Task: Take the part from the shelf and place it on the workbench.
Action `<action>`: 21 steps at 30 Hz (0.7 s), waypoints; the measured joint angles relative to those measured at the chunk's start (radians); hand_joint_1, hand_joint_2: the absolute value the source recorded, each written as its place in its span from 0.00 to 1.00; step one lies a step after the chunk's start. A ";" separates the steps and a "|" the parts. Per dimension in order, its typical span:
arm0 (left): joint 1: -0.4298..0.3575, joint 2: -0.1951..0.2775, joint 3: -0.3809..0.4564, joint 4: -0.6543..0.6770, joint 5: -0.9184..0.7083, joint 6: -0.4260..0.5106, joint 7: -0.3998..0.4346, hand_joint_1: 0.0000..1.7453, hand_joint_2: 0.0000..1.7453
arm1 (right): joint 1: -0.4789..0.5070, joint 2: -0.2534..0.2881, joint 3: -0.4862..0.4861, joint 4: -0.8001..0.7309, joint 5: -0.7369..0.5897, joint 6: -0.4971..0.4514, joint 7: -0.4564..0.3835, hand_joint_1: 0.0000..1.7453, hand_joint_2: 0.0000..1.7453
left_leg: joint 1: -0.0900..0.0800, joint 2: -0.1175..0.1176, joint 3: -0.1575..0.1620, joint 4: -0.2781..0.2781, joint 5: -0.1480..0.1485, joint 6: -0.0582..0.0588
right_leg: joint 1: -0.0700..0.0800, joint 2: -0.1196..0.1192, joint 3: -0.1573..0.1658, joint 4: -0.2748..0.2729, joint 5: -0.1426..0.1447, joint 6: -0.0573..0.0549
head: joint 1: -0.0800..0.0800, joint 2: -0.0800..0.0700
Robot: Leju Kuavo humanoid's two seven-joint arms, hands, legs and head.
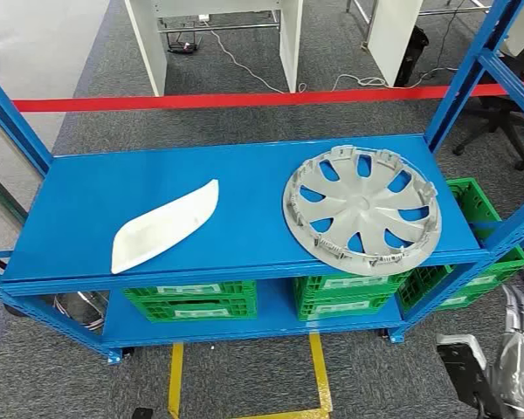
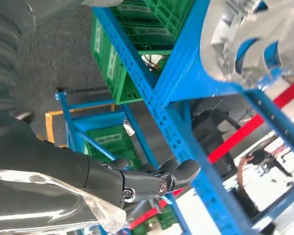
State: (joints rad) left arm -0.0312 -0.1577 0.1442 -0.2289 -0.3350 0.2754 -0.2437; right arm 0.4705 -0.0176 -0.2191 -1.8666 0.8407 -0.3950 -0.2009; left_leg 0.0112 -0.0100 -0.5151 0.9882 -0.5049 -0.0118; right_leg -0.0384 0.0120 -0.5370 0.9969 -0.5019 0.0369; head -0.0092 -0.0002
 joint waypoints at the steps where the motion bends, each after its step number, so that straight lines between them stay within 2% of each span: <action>1: -0.001 -0.001 -0.002 0.000 -0.004 -0.001 0.003 0.00 1.00 | 0.000 -0.009 0.007 -0.003 0.009 0.004 0.012 0.00 1.00 | 0.000 0.000 0.000 0.000 0.000 0.000 | 0.000 0.000 0.000 0.000 0.000 0.000 | 0.000 0.000; 10: -0.011 -0.010 -0.040 0.000 -0.073 -0.027 0.042 0.00 1.00 | -0.035 -0.148 0.117 -0.022 0.126 0.093 0.197 0.00 1.00 | -0.001 0.000 0.000 0.000 0.000 0.001 | -0.001 0.000 0.000 0.000 0.000 0.001 | 0.000 0.000; 16: -0.022 -0.017 -0.071 0.000 -0.134 -0.048 0.075 0.00 1.00 | -0.091 -0.256 0.198 -0.020 0.206 0.190 0.337 0.00 1.00 | -0.001 0.000 0.000 0.000 0.001 0.001 | -0.001 -0.001 0.000 0.000 0.001 0.001 | 0.000 0.000; 21: -0.029 -0.023 -0.088 0.000 -0.177 -0.059 0.099 0.00 1.00 | -0.170 -0.335 0.223 0.010 0.224 0.298 0.413 0.00 1.00 | -0.002 0.000 0.001 0.001 0.001 0.001 | -0.002 0.000 0.000 0.000 0.002 0.002 | 0.000 0.000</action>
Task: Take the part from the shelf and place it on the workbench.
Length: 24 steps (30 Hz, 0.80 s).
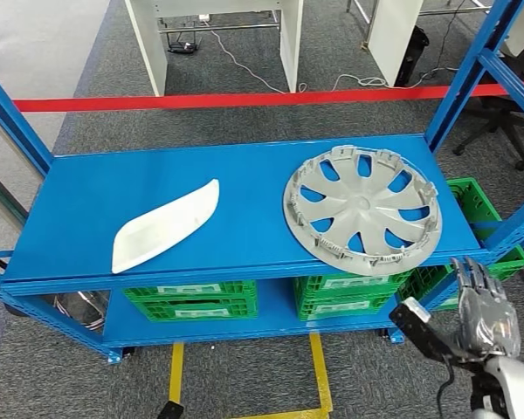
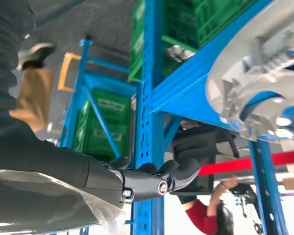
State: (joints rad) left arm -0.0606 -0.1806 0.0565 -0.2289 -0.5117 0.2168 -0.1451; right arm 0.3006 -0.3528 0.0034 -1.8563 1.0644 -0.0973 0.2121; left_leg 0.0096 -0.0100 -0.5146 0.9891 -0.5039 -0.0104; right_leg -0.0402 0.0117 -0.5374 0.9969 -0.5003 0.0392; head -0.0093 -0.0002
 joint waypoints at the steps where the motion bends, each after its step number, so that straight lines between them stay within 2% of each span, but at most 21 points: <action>1: -0.001 -0.001 -0.003 0.000 -0.007 -0.002 0.004 0.00 1.00 | -0.018 -0.012 0.002 0.013 0.000 0.023 0.008 0.00 1.00 | 0.000 0.000 0.000 0.000 0.000 0.000 | 0.000 0.000 0.000 0.000 0.000 0.000 | 0.000 0.000; 5: -0.003 -0.004 -0.010 0.000 -0.025 -0.007 0.014 0.00 1.00 | -0.088 -0.044 0.013 0.067 0.001 0.095 0.020 0.00 1.00 | 0.000 0.000 0.000 0.001 0.000 0.001 | 0.000 0.000 0.000 0.000 0.000 0.001 | 0.000 0.000; 10: -0.004 -0.005 -0.010 0.000 -0.031 -0.008 0.015 0.00 1.00 | -0.154 -0.063 0.027 0.122 0.004 0.132 0.020 0.00 1.00 | 0.000 0.000 0.000 0.001 0.000 0.001 | 0.000 0.000 0.000 0.000 0.000 0.001 | 0.000 0.000; 24: -0.007 -0.005 -0.010 0.000 -0.049 -0.012 0.016 0.00 1.00 | -0.382 -0.065 0.121 0.348 0.061 0.168 -0.027 0.00 1.00 | 0.000 0.000 -0.001 0.001 0.001 0.002 | 0.000 0.000 0.000 0.000 0.001 0.002 | 0.000 0.000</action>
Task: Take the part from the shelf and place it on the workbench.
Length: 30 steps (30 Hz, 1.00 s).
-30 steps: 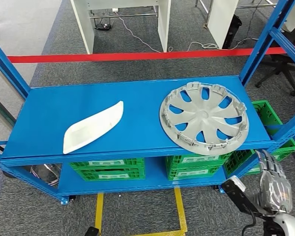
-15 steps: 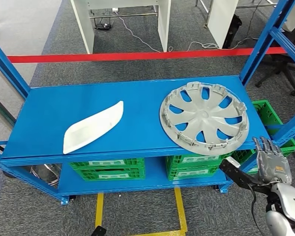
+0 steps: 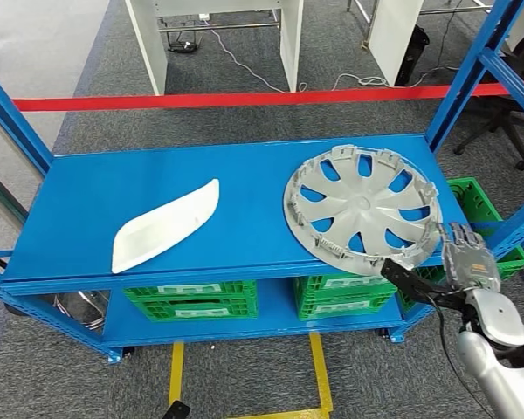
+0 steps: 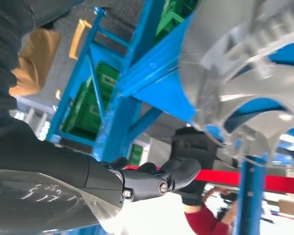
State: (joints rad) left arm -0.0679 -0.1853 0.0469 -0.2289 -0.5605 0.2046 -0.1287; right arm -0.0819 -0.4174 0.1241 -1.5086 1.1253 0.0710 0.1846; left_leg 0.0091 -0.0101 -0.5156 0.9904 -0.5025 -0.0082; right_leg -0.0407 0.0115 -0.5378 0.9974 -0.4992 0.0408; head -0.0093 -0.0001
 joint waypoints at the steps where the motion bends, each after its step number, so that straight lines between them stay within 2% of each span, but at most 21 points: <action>1: -0.001 0.000 0.000 0.000 -0.003 -0.001 0.000 0.00 1.00 | -0.021 0.001 0.018 0.020 0.008 0.000 -0.004 0.00 1.00 | 0.000 0.000 0.000 0.000 0.000 0.000 | 0.000 0.000 0.000 0.000 0.000 0.000 | 0.000 0.000; 9: -0.006 0.000 0.002 0.000 -0.020 -0.013 0.004 0.00 1.00 | -0.151 0.039 0.158 0.176 0.026 -0.017 -0.027 0.00 1.00 | 0.000 0.000 0.000 0.000 0.001 0.001 | 0.000 -0.001 0.000 0.000 0.000 0.000 | 0.000 0.000; 22: -0.008 0.000 0.002 0.000 -0.043 -0.017 0.009 0.00 1.00 | -0.201 0.117 0.276 0.278 -0.017 -0.032 -0.066 0.00 1.00 | 0.000 0.000 -0.001 0.000 0.001 0.001 | 0.000 -0.001 0.000 0.000 0.000 0.000 | 0.000 0.000; 26: -0.009 0.001 0.003 0.000 -0.052 -0.020 0.015 0.00 1.00 | -0.215 0.125 0.295 0.300 -0.035 -0.034 -0.069 1.00 1.00 | 0.000 0.000 0.000 0.000 0.001 0.001 | 0.000 -0.001 0.000 0.000 0.000 0.000 | 0.000 0.000; 30: -0.009 0.002 0.003 0.000 -0.055 -0.018 0.017 0.00 1.00 | -0.222 0.127 0.309 0.314 -0.038 -0.058 -0.070 1.00 1.00 | 0.000 0.000 0.000 0.000 0.001 0.001 | 0.000 -0.001 0.000 0.000 0.000 0.000 | 0.000 0.000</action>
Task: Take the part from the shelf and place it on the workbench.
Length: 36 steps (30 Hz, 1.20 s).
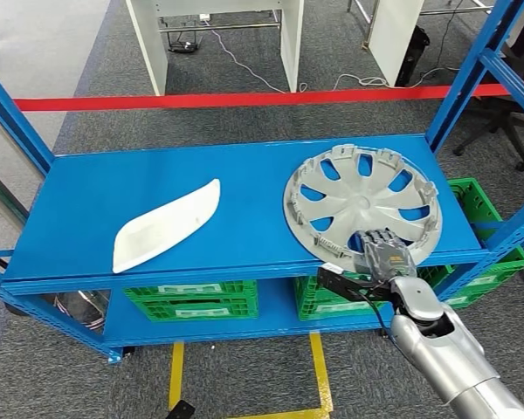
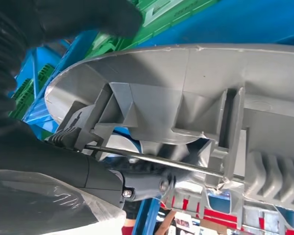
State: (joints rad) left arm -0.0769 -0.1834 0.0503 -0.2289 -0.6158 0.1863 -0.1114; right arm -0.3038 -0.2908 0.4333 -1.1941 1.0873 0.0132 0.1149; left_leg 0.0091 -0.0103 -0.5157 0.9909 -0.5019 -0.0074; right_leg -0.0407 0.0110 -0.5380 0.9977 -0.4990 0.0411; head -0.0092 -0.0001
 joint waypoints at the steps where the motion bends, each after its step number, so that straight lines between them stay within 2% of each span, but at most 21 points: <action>1: 0.000 0.000 0.000 0.000 -0.001 0.001 0.000 0.00 1.00 | 0.000 0.000 0.002 0.002 0.000 -0.006 0.000 1.00 1.00 | 0.000 0.000 0.000 0.000 0.000 0.000 | 0.000 0.000 0.000 0.000 0.000 0.000 | 0.000 0.000; 14: 0.000 0.001 0.012 0.000 -0.003 0.002 -0.002 0.00 1.00 | 0.008 0.000 0.019 -0.009 0.045 -0.046 0.017 1.00 1.00 | 0.000 0.000 0.001 0.000 0.000 0.000 | 0.000 0.000 0.001 0.000 0.001 0.001 | 0.000 0.000; 20: 0.005 0.004 0.043 0.000 0.042 -0.030 -0.043 0.00 1.00 | 0.089 -0.001 0.025 -0.148 0.113 -0.102 0.024 1.00 1.00 | 0.000 0.000 0.000 0.001 0.001 0.001 | 0.000 0.000 0.000 0.000 0.001 0.002 | 0.000 0.000; 26: 0.020 0.011 0.133 0.000 0.149 -0.117 -0.138 0.00 1.00 | 0.254 -0.006 0.053 -0.415 0.242 -0.251 0.003 1.00 1.00 | 0.000 0.000 -0.003 0.000 0.000 0.000 | 0.000 0.000 -0.003 0.000 0.000 0.003 | 0.000 0.000; 33: 0.027 0.015 0.197 0.000 0.158 -0.123 -0.171 0.00 1.00 | 0.406 -0.008 0.118 -0.646 0.378 -0.490 0.008 1.00 1.00 | 0.000 -0.001 -0.004 0.000 -0.001 0.001 | 0.000 -0.001 -0.003 0.000 -0.001 0.003 | 0.000 0.000; 36: 0.027 0.015 0.203 0.000 0.152 -0.123 -0.177 0.00 1.00 | 0.448 -0.008 0.134 -0.700 0.399 -0.539 0.007 1.00 1.00 | 0.000 -0.001 -0.004 0.000 -0.001 0.001 | 0.000 0.000 -0.003 0.000 -0.001 0.003 | 0.000 0.000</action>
State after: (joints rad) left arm -0.0501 -0.1680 0.2529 -0.2289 -0.4640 0.0633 -0.2885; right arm 0.1442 -0.2983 0.5677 -1.8944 1.4864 -0.5253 0.1215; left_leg 0.0089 -0.0109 -0.5200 0.9911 -0.5027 -0.0067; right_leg -0.0409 0.0107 -0.5413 0.9975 -0.5000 0.0445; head -0.0092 0.0000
